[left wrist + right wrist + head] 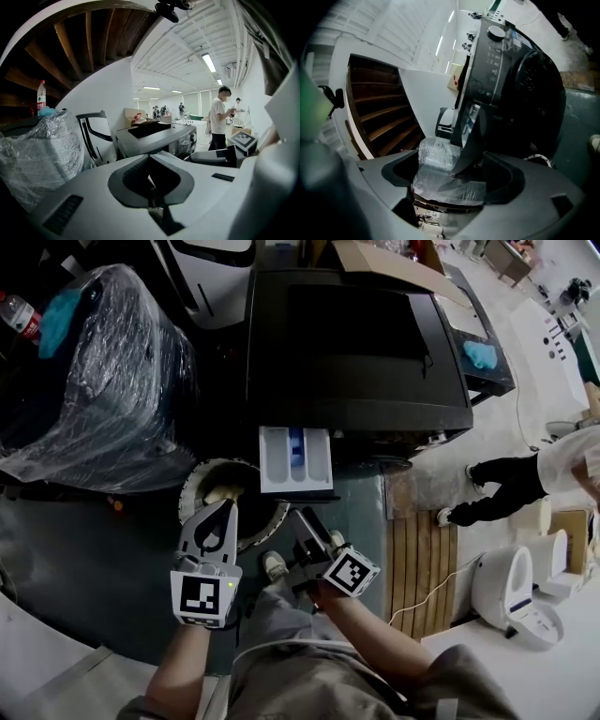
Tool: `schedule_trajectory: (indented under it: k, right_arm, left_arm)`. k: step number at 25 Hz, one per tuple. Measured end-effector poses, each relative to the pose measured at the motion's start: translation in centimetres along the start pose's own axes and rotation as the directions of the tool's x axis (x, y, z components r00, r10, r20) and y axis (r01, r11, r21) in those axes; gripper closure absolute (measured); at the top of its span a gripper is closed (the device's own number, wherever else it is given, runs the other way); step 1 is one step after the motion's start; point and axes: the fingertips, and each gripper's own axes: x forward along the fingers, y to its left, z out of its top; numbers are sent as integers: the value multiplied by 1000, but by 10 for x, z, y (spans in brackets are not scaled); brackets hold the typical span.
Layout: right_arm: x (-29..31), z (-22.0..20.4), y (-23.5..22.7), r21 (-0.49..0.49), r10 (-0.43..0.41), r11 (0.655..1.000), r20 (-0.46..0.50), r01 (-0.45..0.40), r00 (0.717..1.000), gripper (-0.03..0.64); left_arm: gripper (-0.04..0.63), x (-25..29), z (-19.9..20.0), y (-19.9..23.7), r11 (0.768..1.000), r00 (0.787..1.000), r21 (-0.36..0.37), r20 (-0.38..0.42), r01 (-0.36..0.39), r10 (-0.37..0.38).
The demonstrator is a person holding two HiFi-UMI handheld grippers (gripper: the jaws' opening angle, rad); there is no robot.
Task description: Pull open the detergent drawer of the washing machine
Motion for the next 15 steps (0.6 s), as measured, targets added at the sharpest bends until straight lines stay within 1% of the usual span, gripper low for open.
schedule_trajectory:
  k: [3, 5, 9, 10, 11, 12, 13, 15]
  right_arm:
    - [-4, 13, 29, -90, 33, 995, -13, -34, 999, 184]
    - [-5, 22, 49, -131, 65, 989, -17, -67, 998, 186]
    - [-4, 37, 92, -255, 123, 958, -57, -134, 991, 203]
    - [-3, 41, 102, -287, 134, 947, -65, -147, 989, 217]
    - [-2, 46, 112, -321, 143, 934, -70, -158, 987, 247]
    - [-2, 52, 120, -358, 150, 919, -74, -167, 986, 295]
    - [-1, 58, 129, -397, 159, 901, -76, -176, 984, 341]
    - [-1, 71, 147, -474, 176, 859, -81, -193, 981, 382]
  left_arm:
    - [580, -4, 17, 3, 1000, 1000, 5, 23, -10, 10]
    - [580, -7, 28, 6, 1000, 999, 8, 38, -20, 20]
    - [580, -14, 51, 11, 999, 997, 12, 67, -42, 42]
    - [580, -15, 56, 13, 999, 996, 13, 74, -49, 48]
    - [580, -16, 61, 15, 998, 995, 13, 80, -55, 54]
    - [580, -17, 66, 16, 998, 995, 9, 85, -59, 58]
    - [580, -17, 70, 17, 998, 994, 0, 89, -63, 62]
    - [580, -18, 79, 19, 997, 993, -15, 97, -70, 71]
